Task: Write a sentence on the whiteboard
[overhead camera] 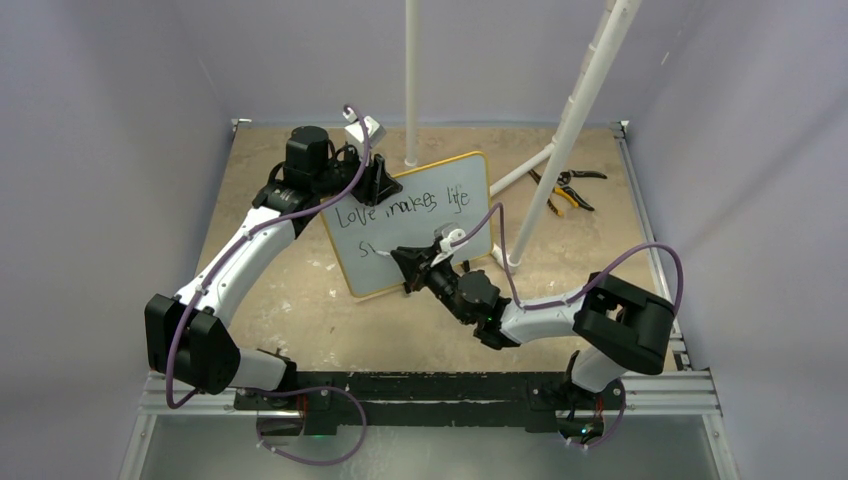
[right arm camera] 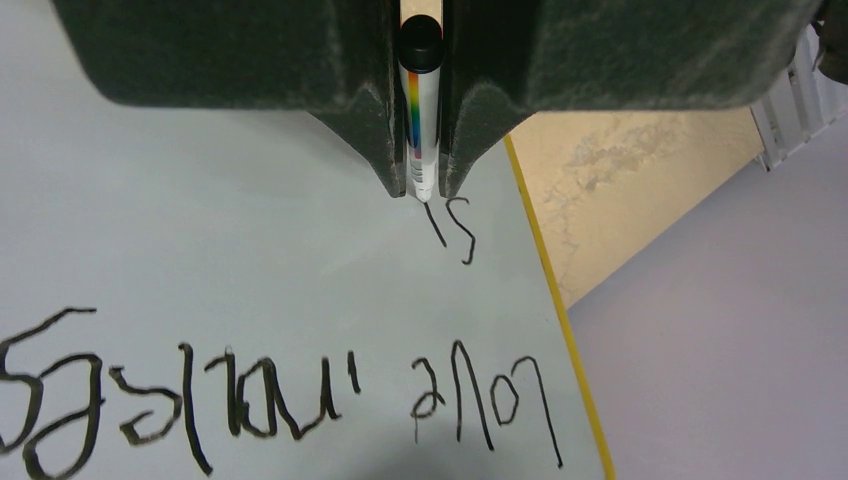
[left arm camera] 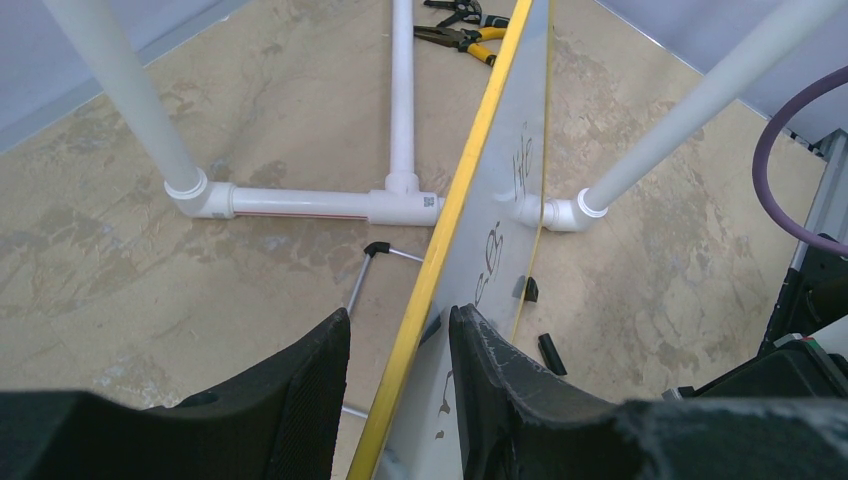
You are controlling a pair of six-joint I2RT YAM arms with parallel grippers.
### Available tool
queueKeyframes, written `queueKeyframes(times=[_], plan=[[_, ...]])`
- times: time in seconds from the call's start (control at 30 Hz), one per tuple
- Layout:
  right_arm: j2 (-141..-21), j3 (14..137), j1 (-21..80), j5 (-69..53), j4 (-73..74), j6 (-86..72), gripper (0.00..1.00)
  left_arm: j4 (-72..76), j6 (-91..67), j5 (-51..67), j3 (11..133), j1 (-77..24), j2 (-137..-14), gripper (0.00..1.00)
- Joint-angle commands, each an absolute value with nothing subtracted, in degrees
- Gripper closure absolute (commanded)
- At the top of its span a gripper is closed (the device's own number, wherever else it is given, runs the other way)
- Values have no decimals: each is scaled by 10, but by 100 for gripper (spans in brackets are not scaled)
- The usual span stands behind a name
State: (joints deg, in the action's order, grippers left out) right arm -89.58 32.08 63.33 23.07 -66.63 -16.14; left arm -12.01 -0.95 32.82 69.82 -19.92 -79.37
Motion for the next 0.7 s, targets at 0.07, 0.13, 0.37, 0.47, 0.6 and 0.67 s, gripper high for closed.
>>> queueKeyframes(times=[0.07,0.13,0.37,0.47,0.6,0.67], plan=[[-877,308,632,265,-651,-169,100,-118,-20,347,693,-197,-794,93],[-877,313,632,263,-649,-169,100,-118,-21,347,693,-197,-794,93],[-875,332,631,267,-663,-143,100,-118,-20,347,693,-197,-795,93],[-877,344,631,266,-670,-131,100,-118,-21,348,693,-197,-795,93],[-879,356,630,269,-679,-121,100,-118,-21,348,693,-197,-795,93],[-879,358,629,270,-681,-118,100,-118,-22,348,693,-197,-795,93]])
